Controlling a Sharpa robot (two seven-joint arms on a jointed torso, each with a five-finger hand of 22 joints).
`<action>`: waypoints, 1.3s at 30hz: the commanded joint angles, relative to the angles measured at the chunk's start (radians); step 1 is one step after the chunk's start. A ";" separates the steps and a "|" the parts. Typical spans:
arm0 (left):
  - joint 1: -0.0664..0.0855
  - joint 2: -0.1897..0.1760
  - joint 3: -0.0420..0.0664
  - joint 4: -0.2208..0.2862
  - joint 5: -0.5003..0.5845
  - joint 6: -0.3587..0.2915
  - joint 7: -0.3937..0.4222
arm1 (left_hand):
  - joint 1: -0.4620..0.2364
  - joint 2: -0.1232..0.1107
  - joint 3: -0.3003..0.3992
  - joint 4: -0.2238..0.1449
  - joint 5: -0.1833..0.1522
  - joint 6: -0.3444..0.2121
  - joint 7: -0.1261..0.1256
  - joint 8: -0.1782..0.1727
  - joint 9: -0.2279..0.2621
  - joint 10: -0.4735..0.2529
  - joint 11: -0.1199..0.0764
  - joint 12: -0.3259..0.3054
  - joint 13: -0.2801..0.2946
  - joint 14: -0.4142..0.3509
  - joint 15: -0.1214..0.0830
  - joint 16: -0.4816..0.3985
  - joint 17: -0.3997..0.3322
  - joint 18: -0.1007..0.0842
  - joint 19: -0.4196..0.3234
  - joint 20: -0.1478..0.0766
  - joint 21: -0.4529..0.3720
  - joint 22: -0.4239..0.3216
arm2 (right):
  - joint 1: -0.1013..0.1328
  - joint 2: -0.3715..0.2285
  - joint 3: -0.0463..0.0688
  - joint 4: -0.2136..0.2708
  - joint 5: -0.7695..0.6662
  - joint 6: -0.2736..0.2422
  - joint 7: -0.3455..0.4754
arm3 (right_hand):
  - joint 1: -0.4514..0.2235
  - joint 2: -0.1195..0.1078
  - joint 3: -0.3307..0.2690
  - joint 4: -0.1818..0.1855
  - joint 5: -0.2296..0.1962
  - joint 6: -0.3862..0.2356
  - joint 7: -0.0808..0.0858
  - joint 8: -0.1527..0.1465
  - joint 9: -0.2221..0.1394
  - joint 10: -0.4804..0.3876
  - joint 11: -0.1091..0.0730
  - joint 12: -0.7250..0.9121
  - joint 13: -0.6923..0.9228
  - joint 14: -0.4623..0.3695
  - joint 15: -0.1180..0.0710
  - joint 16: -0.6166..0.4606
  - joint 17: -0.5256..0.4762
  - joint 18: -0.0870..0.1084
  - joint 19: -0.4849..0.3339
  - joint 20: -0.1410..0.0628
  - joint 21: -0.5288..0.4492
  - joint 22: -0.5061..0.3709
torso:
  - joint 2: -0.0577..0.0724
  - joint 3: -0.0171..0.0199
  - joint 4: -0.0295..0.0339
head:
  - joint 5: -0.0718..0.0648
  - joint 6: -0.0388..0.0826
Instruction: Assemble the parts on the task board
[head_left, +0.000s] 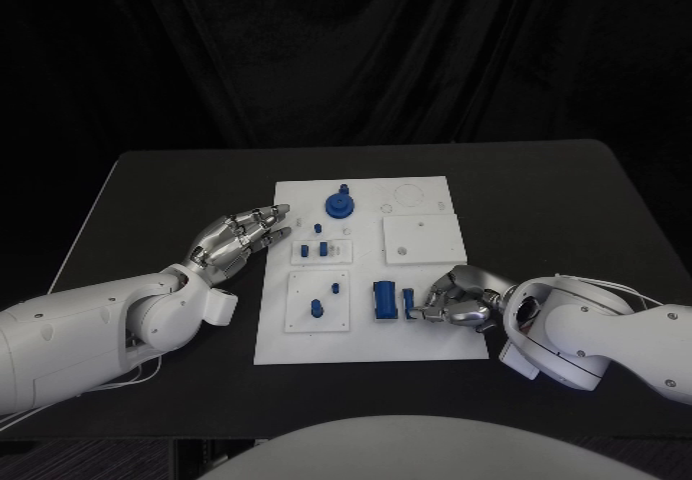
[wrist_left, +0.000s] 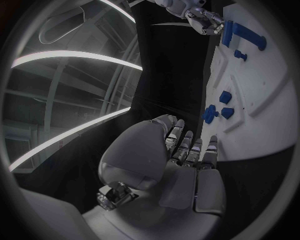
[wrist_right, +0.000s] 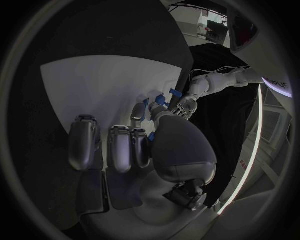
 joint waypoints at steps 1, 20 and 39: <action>-0.002 0.001 0.001 0.002 0.000 0.016 0.010 | -0.011 0.001 0.006 0.002 0.004 0.005 0.000 0.003 0.001 0.003 0.007 0.004 0.001 0.002 0.001 0.006 0.001 0.002 0.004 0.004 0.006 0.001 | -0.005 0.005 0.000 -0.007 -0.002 0.007 -0.015 | 0.023 0.001 0.003 -0.013 -0.010 -0.006 -0.005 0.005 0.002 0.104 -0.009 0.005 0.263 0.074 -0.009 0.003 0.092 0.013 0.018 -0.008 0.000 0.184 | 0.000 -0.0003 0.0005 | 0.002 0.000; -0.003 -0.004 0.001 0.004 0.000 0.007 0.021 | -0.013 0.000 0.011 0.002 0.004 0.005 0.000 0.004 0.001 0.004 0.008 0.004 0.001 0.002 0.001 0.006 0.001 0.002 0.004 0.004 0.006 0.000 | -0.010 -0.005 0.000 -0.017 0.011 -0.013 0.058 | 0.074 -0.003 -0.007 -0.044 -0.152 -0.011 -0.002 0.007 -0.004 0.104 -0.007 0.005 0.263 0.073 -0.009 0.001 0.089 0.013 0.018 -0.009 -0.003 0.183 | 0.000 0.0005 -0.0005 | 0.005 0.000; 0.038 -0.076 0.001 0.122 0.001 -0.140 0.082 | -0.030 -0.045 0.023 -0.021 0.009 0.073 0.002 0.023 0.013 0.045 0.027 0.046 0.006 0.009 0.008 0.017 0.003 -0.001 0.014 0.007 0.008 0.002 | 0.111 -0.029 0.001 -0.095 0.565 -0.208 0.748 | 0.053 0.030 -0.083 0.082 0.199 -0.104 0.133 -0.231 -0.302 -0.715 0.141 -0.580 -0.429 -0.475 0.137 -0.529 -0.686 0.110 -0.489 0.118 -0.804 -0.058 | -0.010 0.0008 -0.0044 | 0.021 0.000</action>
